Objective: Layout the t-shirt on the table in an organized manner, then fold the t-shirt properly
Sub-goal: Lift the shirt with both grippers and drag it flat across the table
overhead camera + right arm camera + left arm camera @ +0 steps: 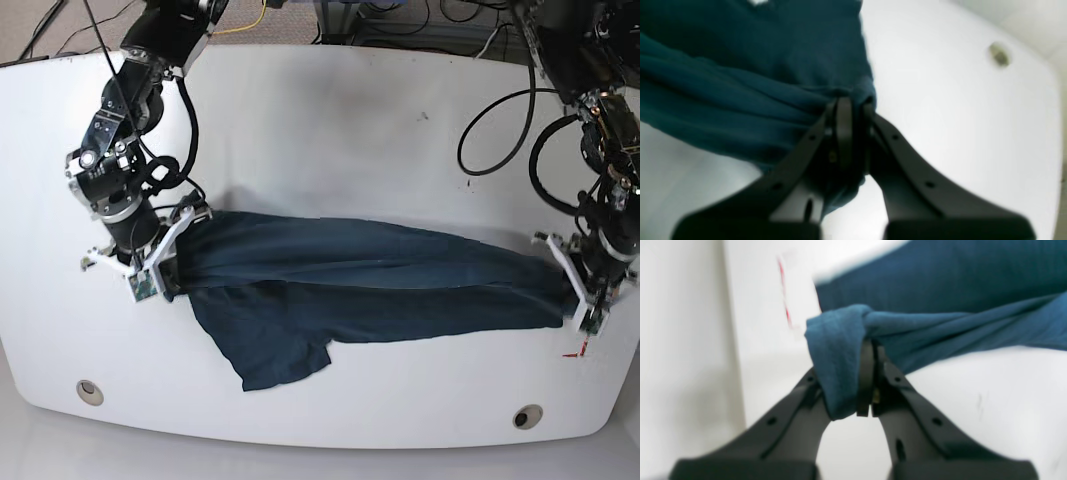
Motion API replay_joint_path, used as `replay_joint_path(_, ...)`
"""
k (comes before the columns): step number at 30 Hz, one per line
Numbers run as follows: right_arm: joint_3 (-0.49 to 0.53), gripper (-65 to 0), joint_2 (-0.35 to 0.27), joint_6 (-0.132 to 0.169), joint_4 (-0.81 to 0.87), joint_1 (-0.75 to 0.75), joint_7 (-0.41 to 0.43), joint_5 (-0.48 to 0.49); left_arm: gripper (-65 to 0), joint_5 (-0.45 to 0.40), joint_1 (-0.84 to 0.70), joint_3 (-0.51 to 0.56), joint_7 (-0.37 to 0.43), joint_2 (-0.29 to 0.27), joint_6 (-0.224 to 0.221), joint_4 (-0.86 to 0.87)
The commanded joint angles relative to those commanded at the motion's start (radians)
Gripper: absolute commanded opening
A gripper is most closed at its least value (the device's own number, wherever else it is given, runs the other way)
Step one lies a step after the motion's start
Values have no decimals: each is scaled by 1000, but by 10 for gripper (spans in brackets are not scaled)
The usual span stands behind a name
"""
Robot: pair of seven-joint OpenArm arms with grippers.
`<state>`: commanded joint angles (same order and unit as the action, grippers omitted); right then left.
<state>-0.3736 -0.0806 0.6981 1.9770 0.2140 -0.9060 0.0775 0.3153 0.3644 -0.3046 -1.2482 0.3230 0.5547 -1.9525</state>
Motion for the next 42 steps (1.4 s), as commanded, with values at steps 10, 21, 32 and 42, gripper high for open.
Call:
replay_joint_path(10, 60, -648, -107, 0, -149, 388, -80, 0, -650, 0, 385, 26, -23, -98, -97, 138)
replay_joint_path(21, 232, -648, -224, 0, -351, 833, -109, 2, -629, 0, 723, 25, -35, -109, -103, 229)
replay_joint_path(32, 284, -648, -265, 0, -282, 847, -222, 9, -629, 6, 730, 20, -52, -109, -103, 226)
replay_joint_path(42, 258, -648, -258, 0, -66, 559, -261, 6, -631, 8, 509, 20, -64, -109, -98, 129)
